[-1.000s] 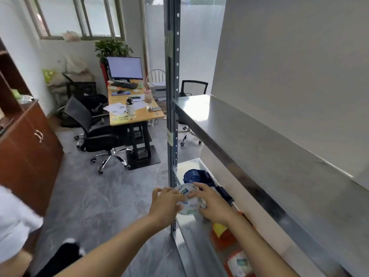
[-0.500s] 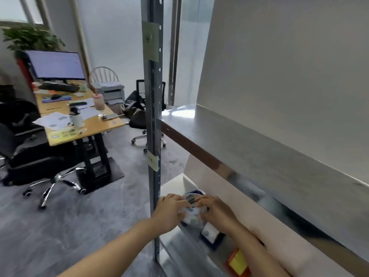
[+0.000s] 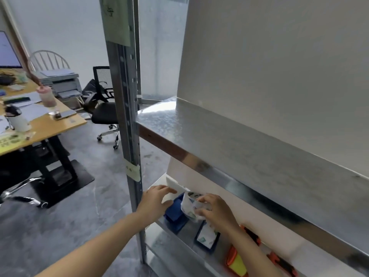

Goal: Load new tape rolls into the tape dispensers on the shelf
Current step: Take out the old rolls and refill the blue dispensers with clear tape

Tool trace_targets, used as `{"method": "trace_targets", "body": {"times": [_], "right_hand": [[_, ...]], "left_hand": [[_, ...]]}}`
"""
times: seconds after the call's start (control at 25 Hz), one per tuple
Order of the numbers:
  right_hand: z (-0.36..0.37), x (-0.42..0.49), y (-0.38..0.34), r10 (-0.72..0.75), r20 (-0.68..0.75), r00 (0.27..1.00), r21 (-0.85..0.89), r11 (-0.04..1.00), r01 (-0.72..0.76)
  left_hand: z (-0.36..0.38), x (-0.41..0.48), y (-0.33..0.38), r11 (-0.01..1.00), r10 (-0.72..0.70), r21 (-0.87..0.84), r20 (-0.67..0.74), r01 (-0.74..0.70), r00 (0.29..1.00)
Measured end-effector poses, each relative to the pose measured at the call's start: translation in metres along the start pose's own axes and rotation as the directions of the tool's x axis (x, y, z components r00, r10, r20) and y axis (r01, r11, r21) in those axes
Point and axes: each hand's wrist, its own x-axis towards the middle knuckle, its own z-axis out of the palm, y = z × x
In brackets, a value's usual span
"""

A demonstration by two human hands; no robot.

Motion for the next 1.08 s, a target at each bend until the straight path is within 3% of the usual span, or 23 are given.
{"method": "trace_targets", "body": {"times": [0.16,0.32,0.56,0.68,0.8,0.84,1.08], "right_hand": [[0.003,0.004,-0.002,0.048,0.002,0.999,0.111,0.993,-0.048],[0.014,0.005,-0.004,0.203,-0.053,0.978,0.205,0.96,-0.188],[0.044,0.013,-0.02,0.529,-0.097,0.843,0.366,0.807,-0.464],[0.071,0.018,-0.033,0.65,-0.132,0.748,0.454,0.711,-0.537],[0.094,0.019,-0.039,0.736,-0.12,0.667,0.599,0.589,-0.542],[0.101,0.018,-0.039,0.76,-0.1,0.642,0.643,0.542,-0.542],[0.118,0.01,-0.056,0.834,-0.035,0.551,0.798,0.355,-0.486]], "left_hand": [[0.007,0.008,-0.014,0.994,-0.105,0.051,0.129,0.099,0.986],[0.025,0.023,-0.017,0.968,-0.233,0.005,0.369,0.249,0.9],[0.039,0.058,-0.02,0.93,-0.223,-0.138,0.522,0.34,0.823],[0.049,0.062,-0.035,0.819,-0.234,-0.296,0.608,0.491,0.758],[0.048,0.061,-0.037,0.569,-0.251,-0.495,0.656,0.657,0.711],[0.048,0.062,-0.037,0.527,-0.236,-0.517,0.673,0.674,0.701],[0.049,0.055,-0.041,0.452,-0.145,-0.502,0.774,0.737,0.616]]}}
